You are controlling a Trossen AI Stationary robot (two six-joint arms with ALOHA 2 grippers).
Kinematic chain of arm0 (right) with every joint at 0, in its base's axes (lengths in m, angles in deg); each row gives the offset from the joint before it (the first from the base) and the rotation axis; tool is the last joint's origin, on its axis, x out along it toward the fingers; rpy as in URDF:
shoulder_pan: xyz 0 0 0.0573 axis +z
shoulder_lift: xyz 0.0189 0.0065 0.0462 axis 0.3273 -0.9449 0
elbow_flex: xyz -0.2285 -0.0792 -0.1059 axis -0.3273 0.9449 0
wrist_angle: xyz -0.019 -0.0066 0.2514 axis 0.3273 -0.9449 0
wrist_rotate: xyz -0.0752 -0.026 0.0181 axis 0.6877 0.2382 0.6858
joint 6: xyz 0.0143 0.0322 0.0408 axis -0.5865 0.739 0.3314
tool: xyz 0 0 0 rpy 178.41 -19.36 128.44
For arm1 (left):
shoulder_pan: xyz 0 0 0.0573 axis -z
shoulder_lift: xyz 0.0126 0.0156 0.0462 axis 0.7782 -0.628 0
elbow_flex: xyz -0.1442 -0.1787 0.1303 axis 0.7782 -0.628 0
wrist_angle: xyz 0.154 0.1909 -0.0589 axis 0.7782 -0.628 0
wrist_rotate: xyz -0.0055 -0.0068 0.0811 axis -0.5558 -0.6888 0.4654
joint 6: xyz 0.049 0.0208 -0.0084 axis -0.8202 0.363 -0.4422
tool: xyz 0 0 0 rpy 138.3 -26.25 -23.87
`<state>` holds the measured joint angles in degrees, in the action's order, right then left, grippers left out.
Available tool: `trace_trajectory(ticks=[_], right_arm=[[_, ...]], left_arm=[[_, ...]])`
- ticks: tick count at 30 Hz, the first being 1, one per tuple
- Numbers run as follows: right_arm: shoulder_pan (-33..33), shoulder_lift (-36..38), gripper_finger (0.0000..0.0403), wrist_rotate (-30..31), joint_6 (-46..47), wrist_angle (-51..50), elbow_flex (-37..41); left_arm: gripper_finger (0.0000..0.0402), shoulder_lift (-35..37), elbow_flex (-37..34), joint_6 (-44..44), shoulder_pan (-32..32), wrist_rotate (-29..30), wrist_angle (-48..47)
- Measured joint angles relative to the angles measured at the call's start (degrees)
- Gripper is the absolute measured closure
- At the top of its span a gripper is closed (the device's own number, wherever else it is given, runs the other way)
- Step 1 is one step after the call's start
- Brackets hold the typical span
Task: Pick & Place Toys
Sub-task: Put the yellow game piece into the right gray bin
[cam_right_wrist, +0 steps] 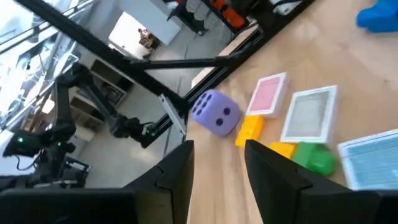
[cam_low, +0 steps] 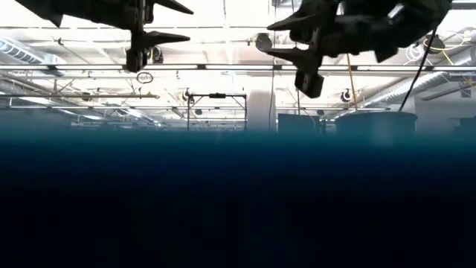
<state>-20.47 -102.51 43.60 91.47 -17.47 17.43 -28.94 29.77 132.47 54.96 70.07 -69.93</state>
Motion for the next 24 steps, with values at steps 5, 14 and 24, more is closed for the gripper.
trace_trajectory(ticks=[5,14,24], right_arm=[[6.54,0.04,0.027,1.36,-3.56,-1.12,-1.27],[8.04,0.04,0.0271,1.16,1.2,-22.33,-2.04],[-2.01,0.02,0.0271,-2.92,9.62,-36.2,-2.09]], left_arm=[[0.0213,0.0,0.0,0.13,3.86,5.25,-0.62],[0.0213,0.0,0.0,-0.58,6.48,3.14,-2.16],[0.0213,0.0,0.0,-3.16,7.18,-6.31,-4.87]])
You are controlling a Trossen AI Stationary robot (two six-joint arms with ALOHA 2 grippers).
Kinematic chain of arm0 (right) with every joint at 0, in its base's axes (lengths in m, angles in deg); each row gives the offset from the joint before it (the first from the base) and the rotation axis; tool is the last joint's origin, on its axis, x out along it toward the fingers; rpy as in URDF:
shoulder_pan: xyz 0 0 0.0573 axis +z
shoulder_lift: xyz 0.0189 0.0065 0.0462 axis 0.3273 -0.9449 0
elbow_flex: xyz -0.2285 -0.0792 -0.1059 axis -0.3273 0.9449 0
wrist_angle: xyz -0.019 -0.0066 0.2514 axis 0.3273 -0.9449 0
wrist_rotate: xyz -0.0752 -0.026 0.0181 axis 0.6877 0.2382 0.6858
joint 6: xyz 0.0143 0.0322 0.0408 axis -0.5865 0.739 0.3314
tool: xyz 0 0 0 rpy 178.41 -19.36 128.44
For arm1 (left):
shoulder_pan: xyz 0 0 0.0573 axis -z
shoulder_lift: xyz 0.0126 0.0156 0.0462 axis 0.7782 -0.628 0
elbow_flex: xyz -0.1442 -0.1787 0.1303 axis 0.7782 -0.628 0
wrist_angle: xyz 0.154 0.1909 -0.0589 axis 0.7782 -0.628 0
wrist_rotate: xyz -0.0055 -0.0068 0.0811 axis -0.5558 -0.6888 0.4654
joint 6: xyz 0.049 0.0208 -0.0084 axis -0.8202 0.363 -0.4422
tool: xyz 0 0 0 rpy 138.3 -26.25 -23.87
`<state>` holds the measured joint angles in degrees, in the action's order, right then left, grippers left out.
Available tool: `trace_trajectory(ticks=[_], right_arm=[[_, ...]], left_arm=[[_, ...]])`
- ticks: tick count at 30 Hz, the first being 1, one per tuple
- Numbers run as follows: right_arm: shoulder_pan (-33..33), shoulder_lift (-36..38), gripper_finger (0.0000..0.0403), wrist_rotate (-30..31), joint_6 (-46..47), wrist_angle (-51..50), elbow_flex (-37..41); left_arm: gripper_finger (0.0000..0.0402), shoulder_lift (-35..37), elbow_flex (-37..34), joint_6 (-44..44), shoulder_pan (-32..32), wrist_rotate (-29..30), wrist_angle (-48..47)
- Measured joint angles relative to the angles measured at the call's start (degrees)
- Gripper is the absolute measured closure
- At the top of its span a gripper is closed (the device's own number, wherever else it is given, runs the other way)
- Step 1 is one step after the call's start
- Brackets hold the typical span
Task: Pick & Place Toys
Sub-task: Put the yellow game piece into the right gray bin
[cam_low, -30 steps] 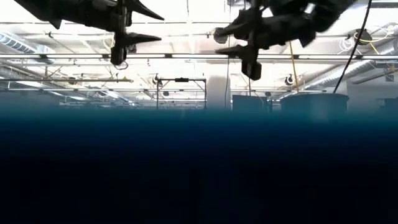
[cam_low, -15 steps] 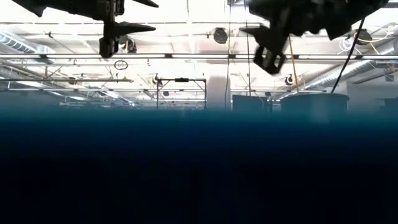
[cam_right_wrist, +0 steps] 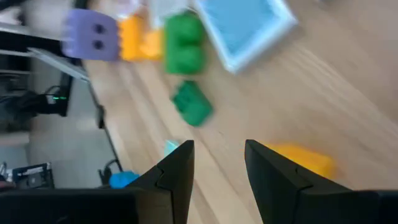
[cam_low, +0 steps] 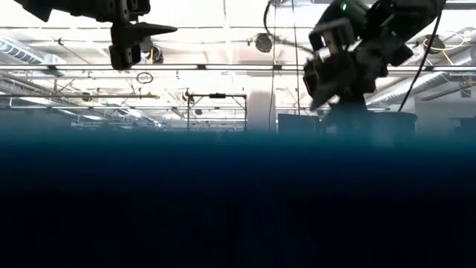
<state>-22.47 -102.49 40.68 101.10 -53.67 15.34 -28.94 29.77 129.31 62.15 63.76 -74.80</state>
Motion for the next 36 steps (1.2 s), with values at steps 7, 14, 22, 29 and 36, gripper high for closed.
trace_trajectory(ticks=[7,14,22,29,36], right_arm=[[-1.04,0.0,0.0271,-3.18,0.51,-8.99,0.02],[-1.06,0.0,0.0271,3.05,-1.14,-12.29,0.02],[-1.04,0.0,0.0271,3.86,-1.26,-12.37,1.79],[-1.04,-0.04,0.0271,1.19,3.25,-1.25,6.97],[-1.01,-0.04,0.0271,1.13,7.12,5.66,10.25]], left_arm=[[0.0213,0.0,0.0,-2.64,0.0,-4.54,0.05],[0.0213,0.0,0.0,-4.48,-0.02,-5.23,0.06],[0.0213,0.0,0.0,-4.65,-0.02,-5.27,0.07],[0.0213,0.0,0.0,-4.85,-0.02,-5.32,0.05],[0.0213,0.0,0.0,-6.08,-0.02,-5.39,0.05]])
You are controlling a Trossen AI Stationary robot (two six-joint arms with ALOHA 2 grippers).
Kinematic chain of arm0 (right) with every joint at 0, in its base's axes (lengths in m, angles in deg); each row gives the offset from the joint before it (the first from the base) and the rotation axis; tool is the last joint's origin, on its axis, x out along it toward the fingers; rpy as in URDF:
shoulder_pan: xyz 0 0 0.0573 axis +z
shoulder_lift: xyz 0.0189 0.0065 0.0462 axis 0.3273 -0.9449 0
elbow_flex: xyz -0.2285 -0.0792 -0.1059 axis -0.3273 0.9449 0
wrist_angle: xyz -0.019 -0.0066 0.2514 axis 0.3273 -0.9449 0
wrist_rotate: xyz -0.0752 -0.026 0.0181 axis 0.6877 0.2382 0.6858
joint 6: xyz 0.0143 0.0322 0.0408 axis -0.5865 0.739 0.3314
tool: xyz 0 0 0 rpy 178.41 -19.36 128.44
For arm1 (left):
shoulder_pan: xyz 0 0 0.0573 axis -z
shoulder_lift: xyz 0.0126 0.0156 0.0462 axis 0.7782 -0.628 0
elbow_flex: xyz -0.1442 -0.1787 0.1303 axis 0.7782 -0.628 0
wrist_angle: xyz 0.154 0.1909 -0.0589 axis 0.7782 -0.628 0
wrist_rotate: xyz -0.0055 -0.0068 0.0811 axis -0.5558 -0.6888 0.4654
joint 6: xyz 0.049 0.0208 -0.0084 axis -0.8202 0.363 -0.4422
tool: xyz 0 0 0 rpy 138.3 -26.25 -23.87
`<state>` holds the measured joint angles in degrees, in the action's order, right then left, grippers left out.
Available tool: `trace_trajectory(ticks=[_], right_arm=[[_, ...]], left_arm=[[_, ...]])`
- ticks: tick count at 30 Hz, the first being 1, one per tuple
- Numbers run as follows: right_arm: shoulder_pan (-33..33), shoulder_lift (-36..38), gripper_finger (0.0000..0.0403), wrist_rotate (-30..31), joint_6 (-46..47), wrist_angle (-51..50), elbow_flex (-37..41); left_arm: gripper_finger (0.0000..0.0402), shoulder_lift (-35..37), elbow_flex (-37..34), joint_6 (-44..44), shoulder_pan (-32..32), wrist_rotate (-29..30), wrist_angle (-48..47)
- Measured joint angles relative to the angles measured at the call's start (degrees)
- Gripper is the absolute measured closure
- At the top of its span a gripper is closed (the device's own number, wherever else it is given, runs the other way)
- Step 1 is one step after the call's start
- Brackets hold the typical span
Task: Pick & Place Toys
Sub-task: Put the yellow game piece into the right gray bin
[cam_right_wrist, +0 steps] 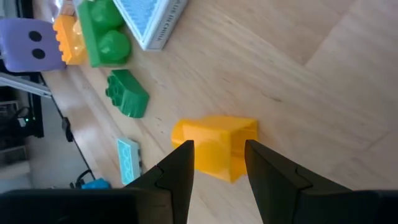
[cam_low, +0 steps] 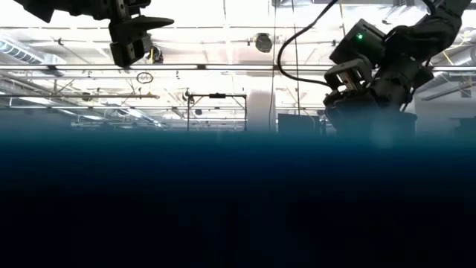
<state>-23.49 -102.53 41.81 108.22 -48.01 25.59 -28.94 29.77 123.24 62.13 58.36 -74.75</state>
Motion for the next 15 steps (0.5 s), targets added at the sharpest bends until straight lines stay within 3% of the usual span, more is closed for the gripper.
trace_trajectory(ticks=[15], right_arm=[[1.61,-5.98,0.0272,-1.72,2.19,7.81,0.07]], left_arm=[[0.0213,0.0,0.0,-1.02,-0.07,0.01,-0.11]])
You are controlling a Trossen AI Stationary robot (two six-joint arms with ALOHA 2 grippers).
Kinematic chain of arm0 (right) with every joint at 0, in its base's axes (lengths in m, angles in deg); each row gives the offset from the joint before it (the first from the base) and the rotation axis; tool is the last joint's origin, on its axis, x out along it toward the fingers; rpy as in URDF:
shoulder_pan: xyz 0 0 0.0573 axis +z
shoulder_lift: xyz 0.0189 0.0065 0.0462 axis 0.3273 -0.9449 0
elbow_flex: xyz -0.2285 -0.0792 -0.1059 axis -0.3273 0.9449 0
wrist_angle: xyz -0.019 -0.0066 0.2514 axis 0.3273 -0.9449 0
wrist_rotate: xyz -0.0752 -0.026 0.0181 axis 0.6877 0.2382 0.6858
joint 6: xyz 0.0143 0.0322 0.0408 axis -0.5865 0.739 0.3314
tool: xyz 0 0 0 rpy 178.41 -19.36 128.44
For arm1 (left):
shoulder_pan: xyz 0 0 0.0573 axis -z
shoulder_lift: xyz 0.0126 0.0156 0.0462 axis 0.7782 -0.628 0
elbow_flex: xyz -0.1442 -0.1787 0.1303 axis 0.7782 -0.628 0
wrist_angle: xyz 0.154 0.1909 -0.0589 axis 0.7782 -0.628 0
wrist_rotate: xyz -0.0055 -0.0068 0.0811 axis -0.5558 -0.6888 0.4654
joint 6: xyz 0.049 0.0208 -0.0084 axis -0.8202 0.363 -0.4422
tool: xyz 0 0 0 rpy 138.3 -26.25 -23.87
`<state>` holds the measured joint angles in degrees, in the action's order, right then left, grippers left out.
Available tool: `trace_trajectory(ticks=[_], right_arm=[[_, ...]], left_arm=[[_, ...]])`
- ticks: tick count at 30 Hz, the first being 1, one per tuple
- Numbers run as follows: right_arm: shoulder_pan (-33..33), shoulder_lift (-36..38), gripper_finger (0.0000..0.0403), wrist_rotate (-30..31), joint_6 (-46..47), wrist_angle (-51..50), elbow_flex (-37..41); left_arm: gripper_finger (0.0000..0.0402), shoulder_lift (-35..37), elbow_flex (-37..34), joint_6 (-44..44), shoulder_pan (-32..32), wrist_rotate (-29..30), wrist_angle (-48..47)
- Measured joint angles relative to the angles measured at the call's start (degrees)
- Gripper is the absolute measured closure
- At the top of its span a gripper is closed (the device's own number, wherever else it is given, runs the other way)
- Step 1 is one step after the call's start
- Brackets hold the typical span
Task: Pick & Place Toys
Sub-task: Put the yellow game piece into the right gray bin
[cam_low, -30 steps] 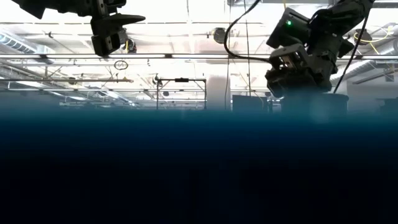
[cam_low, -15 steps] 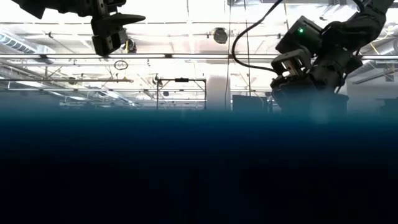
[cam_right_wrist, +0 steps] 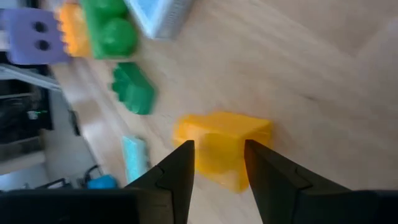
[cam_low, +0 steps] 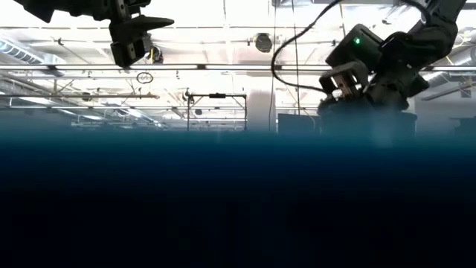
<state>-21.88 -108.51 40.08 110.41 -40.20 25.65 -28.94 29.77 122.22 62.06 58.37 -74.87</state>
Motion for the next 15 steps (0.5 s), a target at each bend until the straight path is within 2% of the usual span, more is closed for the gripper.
trace_trajectory(ticks=[4,11,15], right_arm=[[-0.01,-1.17,0.0298,-0.16,0.13,1.54,0.07],[0.01,-0.82,0.0391,0.0,0.42,6.85,0.0],[-0.66,-0.93,0.0393,0.35,3.08,13.42,0.07]], left_arm=[[0.0213,0.0,0.0,0.06,-0.01,0.0,-0.04],[0.0213,0.0,0.0,0.08,0.0,0.0,-0.13],[0.0213,0.0,0.0,0.08,-0.02,0.0,-0.19]])
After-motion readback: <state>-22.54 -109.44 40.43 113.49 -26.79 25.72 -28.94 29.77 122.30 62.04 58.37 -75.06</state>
